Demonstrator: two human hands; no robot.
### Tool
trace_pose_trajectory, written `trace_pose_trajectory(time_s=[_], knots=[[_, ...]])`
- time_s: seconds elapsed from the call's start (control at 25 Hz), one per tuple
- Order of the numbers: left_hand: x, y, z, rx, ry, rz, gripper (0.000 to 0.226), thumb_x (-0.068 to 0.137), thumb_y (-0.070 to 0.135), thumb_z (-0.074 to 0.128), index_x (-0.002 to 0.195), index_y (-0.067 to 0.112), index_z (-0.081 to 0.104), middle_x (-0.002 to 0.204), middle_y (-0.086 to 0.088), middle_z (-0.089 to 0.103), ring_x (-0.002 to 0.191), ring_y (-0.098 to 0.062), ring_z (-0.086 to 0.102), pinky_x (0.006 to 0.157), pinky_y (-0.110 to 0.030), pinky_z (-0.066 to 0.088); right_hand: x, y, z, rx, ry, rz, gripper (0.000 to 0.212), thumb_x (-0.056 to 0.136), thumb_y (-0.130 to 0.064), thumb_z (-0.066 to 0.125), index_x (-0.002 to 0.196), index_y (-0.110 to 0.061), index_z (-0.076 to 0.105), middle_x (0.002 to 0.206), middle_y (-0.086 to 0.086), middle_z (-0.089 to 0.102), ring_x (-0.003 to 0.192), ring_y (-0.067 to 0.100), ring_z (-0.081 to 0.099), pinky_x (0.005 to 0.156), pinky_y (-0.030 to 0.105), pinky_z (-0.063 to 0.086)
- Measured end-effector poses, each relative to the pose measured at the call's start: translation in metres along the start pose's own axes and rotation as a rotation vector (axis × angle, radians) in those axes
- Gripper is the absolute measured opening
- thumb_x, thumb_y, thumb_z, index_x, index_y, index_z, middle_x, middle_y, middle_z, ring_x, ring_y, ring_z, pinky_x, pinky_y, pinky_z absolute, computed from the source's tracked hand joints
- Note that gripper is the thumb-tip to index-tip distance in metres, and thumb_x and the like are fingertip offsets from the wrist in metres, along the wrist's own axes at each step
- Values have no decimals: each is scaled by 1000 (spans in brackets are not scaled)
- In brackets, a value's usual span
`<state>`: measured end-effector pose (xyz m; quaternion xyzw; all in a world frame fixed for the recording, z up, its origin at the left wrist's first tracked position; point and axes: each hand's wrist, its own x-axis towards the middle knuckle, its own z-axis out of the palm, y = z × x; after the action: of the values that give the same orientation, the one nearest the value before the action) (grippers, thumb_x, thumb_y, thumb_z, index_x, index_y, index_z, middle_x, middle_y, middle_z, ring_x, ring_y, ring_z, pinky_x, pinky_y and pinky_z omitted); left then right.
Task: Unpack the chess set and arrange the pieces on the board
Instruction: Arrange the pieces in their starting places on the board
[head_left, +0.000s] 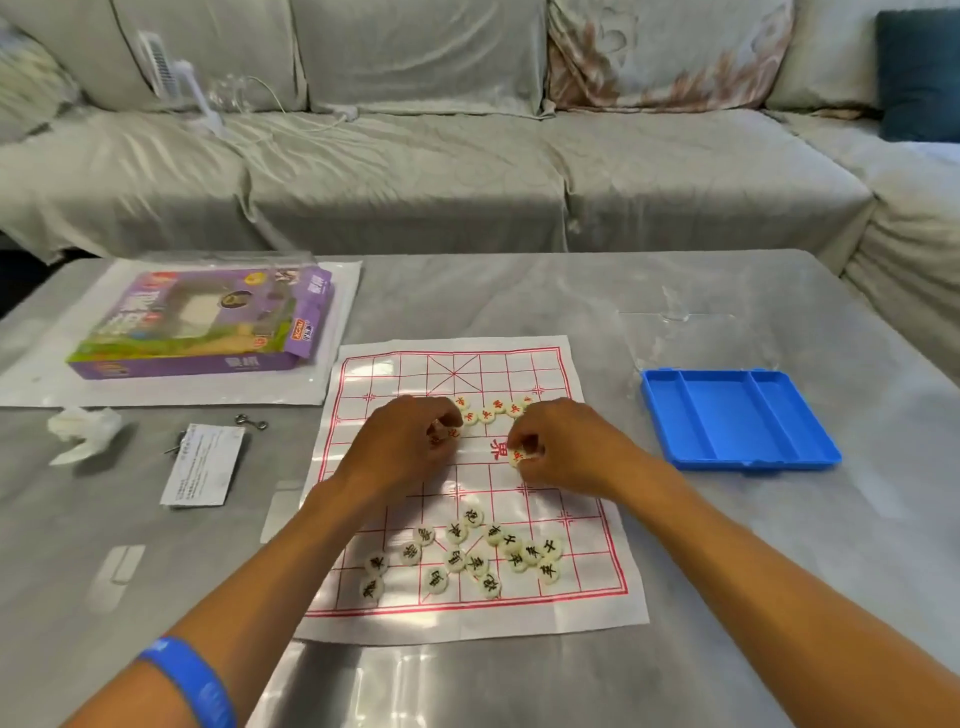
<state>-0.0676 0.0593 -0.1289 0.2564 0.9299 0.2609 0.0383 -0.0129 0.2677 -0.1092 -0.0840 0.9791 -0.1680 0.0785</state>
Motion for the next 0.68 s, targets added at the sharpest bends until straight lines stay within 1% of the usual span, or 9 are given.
trace_pose_trajectory(time_s=[0.16,0.32,0.36,0.44,0.52,0.56,0.6,0.64,0.68], knots=[[15,-10,5,1,12,51,16,85,27,69,101,28,67,97,6,68,89,-13,58,68,-23,38,30,0,2,-60,43,18,33,88,-32,64,120,-25,64,115,-5,62,93,10,54,81,20,45],[-12,-3,-6,-35,87,39,22,87,26,68,108,23,67,112,5,67,101,-17,56,78,-28,43,-1,-2,-2,-50,193,96,34,90,-41,59,124,-31,59,125,-8,57,101,11,58,87,25,49],[-28,-1,-11,-31,101,25,22,87,27,67,109,24,67,114,5,66,102,-17,57,81,-29,45,-23,-3,-1,-69,178,107,35,91,-43,57,125,-33,57,130,-10,54,106,10,57,90,26,49],[-77,-8,-23,-12,130,-66,22,88,30,66,109,29,65,116,10,63,104,-14,57,87,-32,47,-77,-6,5,-137,54,139,40,93,-50,49,132,-38,48,140,-15,45,119,8,50,96,25,45],[-129,-21,-26,17,151,-140,22,89,31,64,111,33,64,116,13,62,104,-14,58,87,-30,47,-126,-4,17,-201,-77,164,54,94,-58,36,144,-39,29,153,-15,27,134,6,34,108,24,32],[-152,-28,-25,60,153,-137,23,91,31,61,114,32,63,120,12,62,108,-16,59,88,-28,46,-142,-5,23,-221,-120,159,62,93,-62,28,149,-39,14,158,-16,12,142,5,20,113,23,19],[-170,-33,-21,120,134,-118,28,94,34,54,121,30,62,128,9,60,115,-18,57,93,-29,45,-153,-5,29,-232,-157,151,68,91,-66,20,151,-38,0,158,-17,-5,145,4,2,113,23,5],[-183,-38,-14,186,84,-87,36,96,39,45,128,27,59,137,6,55,124,-19,53,98,-32,43,-159,-6,35,-242,-180,143,72,90,-68,14,149,-36,-12,154,-17,-19,143,3,-11,112,24,-5],[-191,-41,-7,244,28,-56,46,98,43,34,135,24,53,144,3,48,131,-20,47,103,-36,41,-164,-7,40,-265,-183,132,74,89,-69,10,148,-34,-19,151,-17,-27,141,4,-19,111,26,-10]])
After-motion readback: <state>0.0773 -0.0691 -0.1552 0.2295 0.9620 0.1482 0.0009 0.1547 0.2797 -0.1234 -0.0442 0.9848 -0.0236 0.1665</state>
